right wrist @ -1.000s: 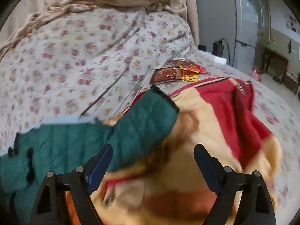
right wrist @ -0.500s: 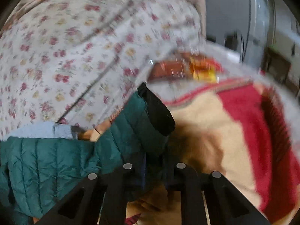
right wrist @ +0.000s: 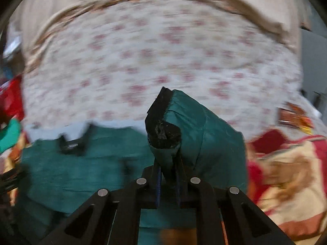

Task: Fold large clothes
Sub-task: 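Grasp the other jacket sleeve with the right tool and lift it, then fold the held sleeve across the jacket body with the right tool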

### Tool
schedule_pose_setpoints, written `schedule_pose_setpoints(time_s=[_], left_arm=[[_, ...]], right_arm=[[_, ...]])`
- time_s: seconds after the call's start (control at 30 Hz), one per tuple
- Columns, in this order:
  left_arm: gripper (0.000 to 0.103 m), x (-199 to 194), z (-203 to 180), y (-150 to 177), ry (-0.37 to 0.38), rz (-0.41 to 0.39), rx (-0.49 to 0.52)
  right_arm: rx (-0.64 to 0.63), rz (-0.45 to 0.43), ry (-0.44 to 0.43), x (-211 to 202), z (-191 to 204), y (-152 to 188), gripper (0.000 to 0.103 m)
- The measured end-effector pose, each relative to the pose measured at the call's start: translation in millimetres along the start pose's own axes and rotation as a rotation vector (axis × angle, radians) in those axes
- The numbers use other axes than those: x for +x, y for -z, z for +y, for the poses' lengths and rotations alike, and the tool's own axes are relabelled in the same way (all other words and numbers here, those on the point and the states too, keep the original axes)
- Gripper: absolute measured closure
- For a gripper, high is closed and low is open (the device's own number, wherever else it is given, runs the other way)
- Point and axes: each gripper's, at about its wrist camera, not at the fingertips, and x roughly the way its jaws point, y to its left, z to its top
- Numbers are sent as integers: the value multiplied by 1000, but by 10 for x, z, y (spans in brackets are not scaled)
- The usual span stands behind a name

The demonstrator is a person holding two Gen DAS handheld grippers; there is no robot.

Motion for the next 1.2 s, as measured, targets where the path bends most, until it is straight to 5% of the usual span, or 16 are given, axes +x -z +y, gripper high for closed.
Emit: schedule_pose_setpoints(time_s=[0.3,0.57,0.67,0.83,0.87,1.2], left_arm=[[8,15,188,-114,23,32,-78],[8,9,219,-156,25,22,-92],[8,32,212,-150,25,33,-85],[8,52,183,-141,24,39,-73],[8,49,181,-138,24,39,-70],[8,62,213,-118,13,36,-78]], right_arm=[[-100,59,-228,623,1866,324,93],[-209,126,-304,1011,2736,477,93],[-231,162,-289,1127,2813,526,89],[-266,141,-339,884,2739,517,38],[-285,132,-330,790,2708,520,34],[-412,64,-261,-92,1956,700,24]])
